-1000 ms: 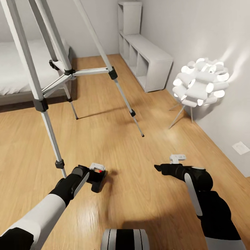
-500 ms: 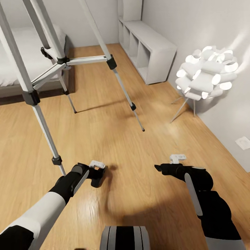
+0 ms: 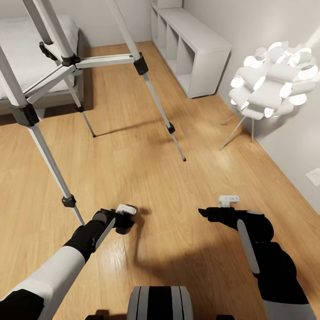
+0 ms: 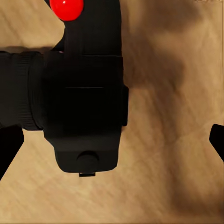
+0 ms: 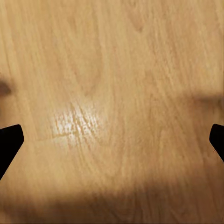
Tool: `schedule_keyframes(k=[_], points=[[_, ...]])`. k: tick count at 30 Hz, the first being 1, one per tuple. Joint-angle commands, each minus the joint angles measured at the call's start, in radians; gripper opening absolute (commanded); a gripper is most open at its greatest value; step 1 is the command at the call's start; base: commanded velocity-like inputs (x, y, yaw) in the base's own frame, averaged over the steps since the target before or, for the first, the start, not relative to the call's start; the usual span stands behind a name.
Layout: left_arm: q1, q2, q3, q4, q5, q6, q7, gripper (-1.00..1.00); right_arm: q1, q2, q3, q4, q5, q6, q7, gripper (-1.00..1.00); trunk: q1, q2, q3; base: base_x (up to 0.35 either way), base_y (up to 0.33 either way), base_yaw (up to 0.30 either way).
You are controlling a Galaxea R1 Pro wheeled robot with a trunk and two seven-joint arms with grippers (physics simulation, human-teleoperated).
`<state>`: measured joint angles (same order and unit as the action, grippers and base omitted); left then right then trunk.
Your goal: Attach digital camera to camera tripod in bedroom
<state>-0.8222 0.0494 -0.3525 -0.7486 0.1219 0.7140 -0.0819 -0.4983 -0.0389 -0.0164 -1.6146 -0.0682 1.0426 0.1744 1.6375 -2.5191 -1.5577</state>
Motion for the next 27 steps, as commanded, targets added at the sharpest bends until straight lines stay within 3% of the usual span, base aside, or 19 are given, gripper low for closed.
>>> schedule_keyframes(k=[1, 5, 8, 27], points=[[0.000, 0.001, -0.005, -0.002, 0.010, 0.003, 0.003, 1.00, -0.002, -0.001, -0.001, -0.001, -0.006, -0.011, -0.002, 1.00, 0.000, 0.000, -0.001, 0.000, 0.000, 0.000], [0.003, 0.001, -0.006, -0.005, 0.012, 0.000, -0.010, 1.00, -0.003, -0.002, -0.003, -0.001, -0.006, -0.101, -0.001, 1.00, 0.000, 0.000, -0.001, 0.000, 0.000, 0.000], [0.003, 0.002, -0.006, -0.006, 0.011, 0.000, -0.026, 1.00, -0.002, -0.001, -0.003, -0.001, -0.006, -0.126, -0.001, 1.00, 0.000, 0.000, -0.001, 0.000, 0.000, 0.000], [0.008, 0.014, -0.003, -0.008, 0.007, -0.001, -0.073, 1.00, 0.001, 0.005, 0.002, -0.001, -0.006, -0.166, -0.001, 1.00, 0.000, 0.000, -0.001, 0.000, 0.000, 0.000]])
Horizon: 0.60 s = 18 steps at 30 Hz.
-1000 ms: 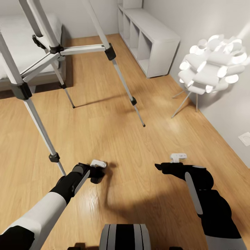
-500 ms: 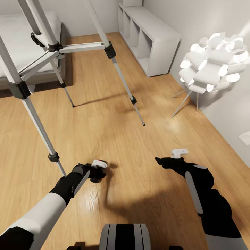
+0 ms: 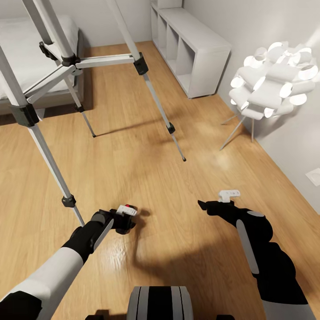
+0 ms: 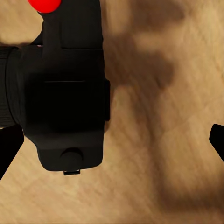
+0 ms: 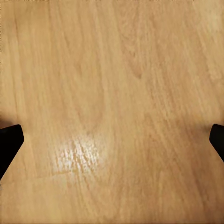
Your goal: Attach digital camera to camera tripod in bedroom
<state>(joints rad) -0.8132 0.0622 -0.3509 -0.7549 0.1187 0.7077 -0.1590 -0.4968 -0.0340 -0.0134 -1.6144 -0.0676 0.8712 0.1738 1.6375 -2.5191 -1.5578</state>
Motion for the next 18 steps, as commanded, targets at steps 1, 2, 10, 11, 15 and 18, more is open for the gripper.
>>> schedule_keyframes(k=[1, 2, 10, 11, 15, 18], points=[[0.000, 0.001, -0.004, -0.001, 0.010, 0.005, 0.004, 1.00, 0.000, 0.000, -0.001, -0.001, -0.007, 0.005, 0.000, 1.00, 0.000, 0.000, -0.001, 0.000, 0.000, 0.000], [0.000, 0.002, -0.004, -0.001, 0.010, 0.005, 0.003, 1.00, 0.000, 0.000, -0.001, -0.001, -0.007, 0.005, 0.000, 1.00, 0.000, 0.000, -0.001, 0.000, 0.000, 0.000], [0.000, 0.013, -0.001, -0.001, 0.009, 0.009, 0.001, 1.00, 0.001, 0.001, 0.000, -0.001, -0.006, 0.005, -0.001, 1.00, 0.000, 0.000, -0.001, 0.000, 0.000, 0.000], [0.000, 0.018, -0.001, -0.001, 0.009, 0.010, 0.001, 1.00, 0.001, 0.001, 0.000, -0.001, -0.006, 0.005, -0.001, 1.00, 0.000, 0.000, -0.001, 0.000, 0.000, 0.000], [-0.001, 0.026, -0.001, -0.001, 0.010, 0.011, 0.000, 1.00, 0.001, 0.001, 0.000, -0.001, -0.006, 0.005, -0.001, 1.00, 0.000, 0.000, -0.001, 0.000, 0.000, 0.000], [-0.005, 0.040, 0.001, -0.001, 0.010, 0.013, -0.003, 1.00, 0.001, 0.002, 0.000, -0.001, -0.006, 0.005, -0.001, 1.00, 0.000, 0.000, -0.001, 0.000, 0.000, 0.000]])
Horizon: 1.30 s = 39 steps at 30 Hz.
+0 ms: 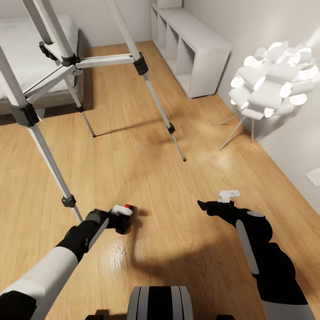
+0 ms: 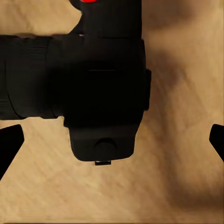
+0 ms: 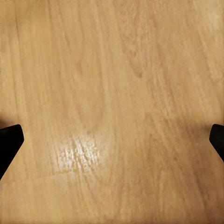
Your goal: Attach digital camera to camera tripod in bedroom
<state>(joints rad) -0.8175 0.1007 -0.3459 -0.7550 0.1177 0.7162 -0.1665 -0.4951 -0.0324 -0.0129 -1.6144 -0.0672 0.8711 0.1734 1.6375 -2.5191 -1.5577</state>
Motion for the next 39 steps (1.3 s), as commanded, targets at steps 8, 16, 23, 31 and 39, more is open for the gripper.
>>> schedule_keyframes(k=[8, 16, 23, 31, 39], points=[[-0.007, 0.028, -0.003, -0.001, 0.010, 0.009, -0.024, 1.00, 0.000, 0.000, 0.000, -0.001, -0.007, 0.007, -0.001, 1.00, 0.000, 0.000, -0.001, 0.000, 0.000, 0.000], [-0.018, 0.036, -0.003, -0.001, 0.010, 0.011, -0.039, 1.00, 0.000, 0.001, 0.001, -0.001, -0.006, 0.008, -0.001, 1.00, 0.000, 0.000, -0.001, 0.000, 0.000, 0.000], [-0.023, 0.037, -0.004, -0.001, 0.010, 0.012, -0.043, 1.00, 0.000, 0.002, 0.002, -0.001, -0.006, 0.008, -0.001, 1.00, 0.001, -0.001, -0.012, 0.000, 0.000, 0.000], [-0.026, 0.037, -0.006, -0.001, 0.011, 0.012, -0.044, 1.00, 0.000, 0.002, 0.002, -0.001, -0.006, 0.008, -0.002, 1.00, 0.005, -0.003, -0.043, 0.000, 0.000, 0.000], [-0.027, 0.037, -0.007, -0.001, 0.011, 0.009, -0.045, 1.00, 0.000, -0.001, 0.001, -0.001, -0.007, 0.008, -0.002, 1.00, 0.008, -0.005, -0.074, 0.000, 0.000, 0.000]])
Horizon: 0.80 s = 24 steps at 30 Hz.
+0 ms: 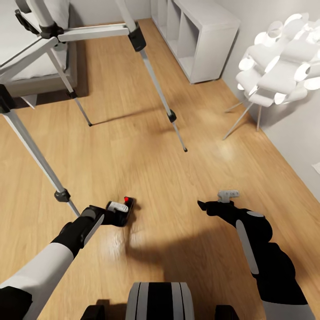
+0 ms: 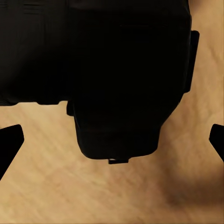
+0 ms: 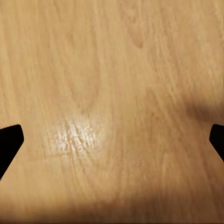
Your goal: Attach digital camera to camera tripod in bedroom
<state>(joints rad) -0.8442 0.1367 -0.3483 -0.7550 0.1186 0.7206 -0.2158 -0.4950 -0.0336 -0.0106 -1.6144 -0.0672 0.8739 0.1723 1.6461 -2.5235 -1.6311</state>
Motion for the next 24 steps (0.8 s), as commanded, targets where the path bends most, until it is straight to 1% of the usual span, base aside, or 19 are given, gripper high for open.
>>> schedule_keyframes(k=[1, 5, 24], points=[[-0.001, 0.001, -0.004, -0.001, 0.010, 0.004, 0.004, 1.00, 0.000, 0.000, -0.001, -0.001, -0.007, 0.005, 0.000, 1.00, 0.000, -0.001, -0.005, 0.000, 0.000, 0.000], [-0.001, 0.001, -0.004, -0.001, 0.010, 0.003, 0.004, 1.00, 0.000, -0.001, -0.001, -0.001, -0.007, 0.005, 0.000, 1.00, 0.002, -0.001, -0.020, 0.000, 0.000, 0.000], [-0.001, -0.003, -0.006, -0.002, 0.009, -0.008, 0.007, 1.00, 0.000, 0.003, 0.000, -0.001, -0.007, 0.006, 0.000, 1.00, 0.002, -0.001, -0.020, 0.000, 0.000, 0.000]])
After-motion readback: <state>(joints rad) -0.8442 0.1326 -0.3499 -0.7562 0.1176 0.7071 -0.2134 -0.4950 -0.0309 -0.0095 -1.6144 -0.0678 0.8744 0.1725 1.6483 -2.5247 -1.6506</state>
